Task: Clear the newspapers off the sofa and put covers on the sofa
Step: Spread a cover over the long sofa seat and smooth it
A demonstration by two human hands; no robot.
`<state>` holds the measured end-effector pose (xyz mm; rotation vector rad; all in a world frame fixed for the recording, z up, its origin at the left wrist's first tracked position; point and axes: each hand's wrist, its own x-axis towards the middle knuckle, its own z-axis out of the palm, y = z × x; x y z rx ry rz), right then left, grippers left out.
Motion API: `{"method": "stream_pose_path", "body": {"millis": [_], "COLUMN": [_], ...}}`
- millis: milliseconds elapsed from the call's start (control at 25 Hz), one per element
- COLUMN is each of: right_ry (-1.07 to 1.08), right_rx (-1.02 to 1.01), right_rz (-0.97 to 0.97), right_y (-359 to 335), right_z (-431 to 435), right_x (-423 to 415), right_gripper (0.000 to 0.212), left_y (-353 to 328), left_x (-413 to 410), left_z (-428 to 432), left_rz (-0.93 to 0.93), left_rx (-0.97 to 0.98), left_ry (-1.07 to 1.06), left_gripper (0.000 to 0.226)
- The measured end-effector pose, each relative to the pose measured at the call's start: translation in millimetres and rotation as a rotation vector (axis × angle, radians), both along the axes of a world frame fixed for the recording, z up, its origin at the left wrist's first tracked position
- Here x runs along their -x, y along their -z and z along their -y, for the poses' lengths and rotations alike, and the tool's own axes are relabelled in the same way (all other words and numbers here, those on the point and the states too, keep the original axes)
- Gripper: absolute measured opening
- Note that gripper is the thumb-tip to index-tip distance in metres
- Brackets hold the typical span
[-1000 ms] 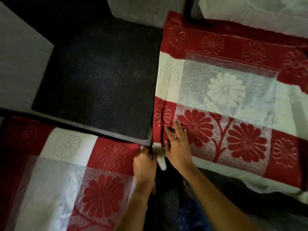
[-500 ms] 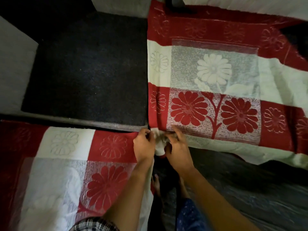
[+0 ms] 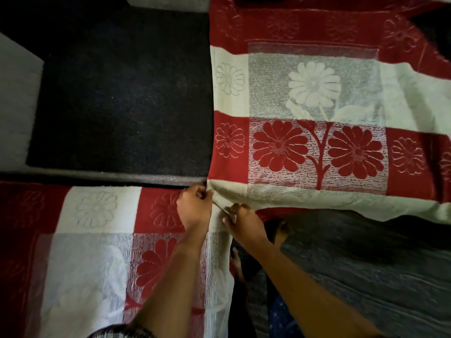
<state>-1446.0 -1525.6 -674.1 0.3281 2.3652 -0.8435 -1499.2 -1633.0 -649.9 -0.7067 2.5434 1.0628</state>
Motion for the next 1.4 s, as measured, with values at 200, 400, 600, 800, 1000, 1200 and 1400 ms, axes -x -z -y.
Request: {"method": "stream_pose_path", "body": {"millis": [200, 400, 600, 800, 1000, 1200, 1400], "right_ry": [0.208, 0.269, 0.355, 0.286, 0.203, 0.533, 0.730], "right_rx": [0.062, 0.221, 0.150, 0.226, 0.397, 0.300, 0.299], "right_rz": [-0.097, 0.121, -0.041, -0.124, -0.011, -0.138, -0.222], "right_y": [-1, 6, 10, 10, 18, 4, -24], "right_z": [15, 23, 18, 28, 27, -13, -55], "right_x": [9, 29, 20, 0, 18, -1, 7], "right_gripper": [0.021, 0.034, 0.024, 0.039, 0.071, 0.032, 0.025], "left_y": [21, 27, 42, 53, 44, 37, 11], "left_x": [2, 5, 1, 1, 3, -5, -12], "left_z": [5, 2, 7, 6, -2, -16, -57], "left_rz": [0.093, 0.096, 0.069, 0.060, -0.005, -0.046, 0.098], "left_rx": [-0.202, -0.248, -0.289, -0.271, -0.123, -0.219, -0.389], "left_ry": [-0.078, -0.129, -0.230, -0.221, -0.231, -0.471, -0.336], "left_gripper": [0.024, 0.010, 0.014, 0.012, 0.006, 0.019, 0.029]}}
